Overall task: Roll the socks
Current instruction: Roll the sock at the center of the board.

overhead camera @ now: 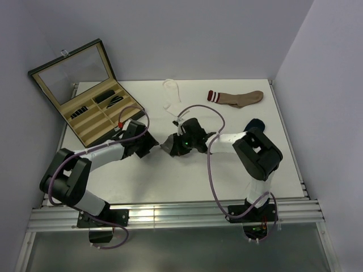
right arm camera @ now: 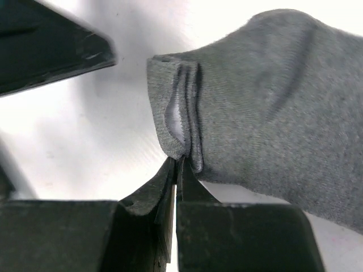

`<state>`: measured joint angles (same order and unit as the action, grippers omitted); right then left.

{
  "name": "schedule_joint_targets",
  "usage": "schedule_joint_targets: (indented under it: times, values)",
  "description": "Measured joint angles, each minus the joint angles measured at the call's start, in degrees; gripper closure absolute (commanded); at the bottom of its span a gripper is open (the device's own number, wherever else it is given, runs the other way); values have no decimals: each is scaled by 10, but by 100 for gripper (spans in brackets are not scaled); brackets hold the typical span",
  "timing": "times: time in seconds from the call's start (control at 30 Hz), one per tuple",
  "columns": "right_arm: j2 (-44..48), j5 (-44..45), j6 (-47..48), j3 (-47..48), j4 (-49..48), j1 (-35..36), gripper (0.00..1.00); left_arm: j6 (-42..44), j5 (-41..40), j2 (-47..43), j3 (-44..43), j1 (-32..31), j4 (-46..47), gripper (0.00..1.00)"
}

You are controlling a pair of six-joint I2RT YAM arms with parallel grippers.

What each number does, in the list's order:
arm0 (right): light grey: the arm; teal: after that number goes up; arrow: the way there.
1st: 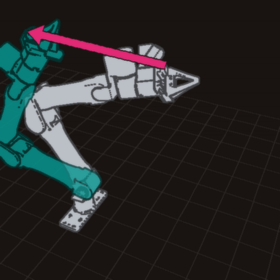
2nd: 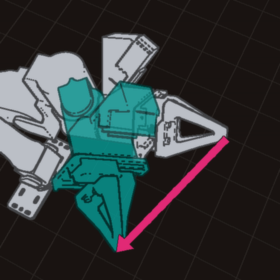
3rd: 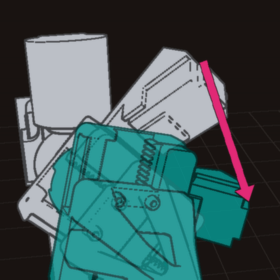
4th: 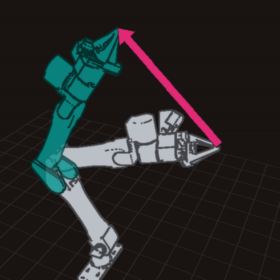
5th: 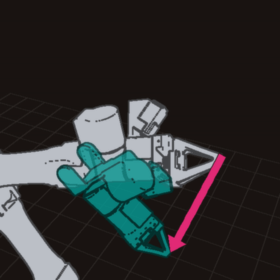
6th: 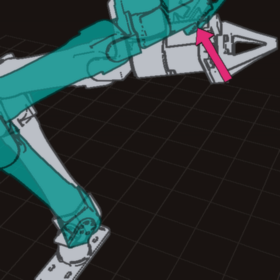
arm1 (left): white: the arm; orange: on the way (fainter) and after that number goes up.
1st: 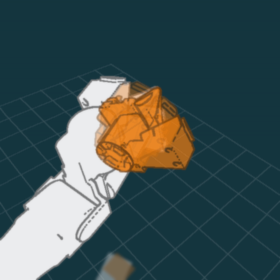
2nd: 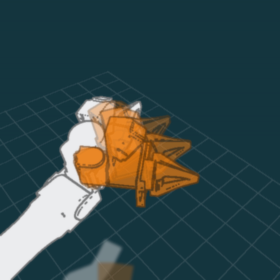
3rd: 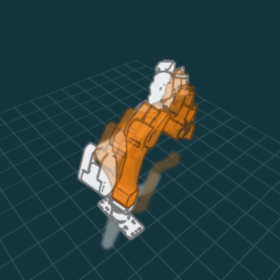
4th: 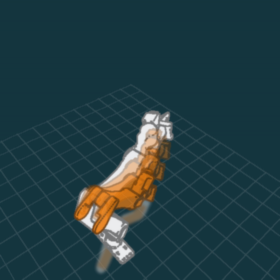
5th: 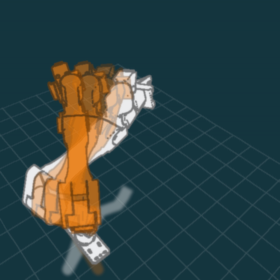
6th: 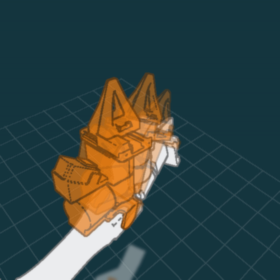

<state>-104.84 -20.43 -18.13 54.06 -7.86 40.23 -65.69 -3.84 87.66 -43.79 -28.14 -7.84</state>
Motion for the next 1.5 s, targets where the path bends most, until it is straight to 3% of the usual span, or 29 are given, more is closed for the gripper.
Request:
schedule_joint_targets:
  times: [0.2,0.4,0.8,1.0,1.3,1.43,1.5]
  values:
    - [-12,-118,-110,-37,-57,-61,100,-26,18,-32,60,-1,68,31]
    - [-58,-196,-196,-40,-116,-84,100,-28,37,-26,63,-21,112,32]
    - [-90,-254,-270,-46,-166,-106,100,-27,44,45,25,-41,128,42]
    - [-97,-265,-289,-48,-177,-114,100,-25,44,72,0,-41,127,53]
    - [-97,-267,-287,-51,-174,-126,97,-24,41,90,-12,-43,109,85]
    - [-83,-250,-264,-49,-146,-126,88,-17,40,97,-28,-46,99,98]
    - [-73,-238,-249,-47,-127,-125,82,-11,38,98,-35,-48,89,100]
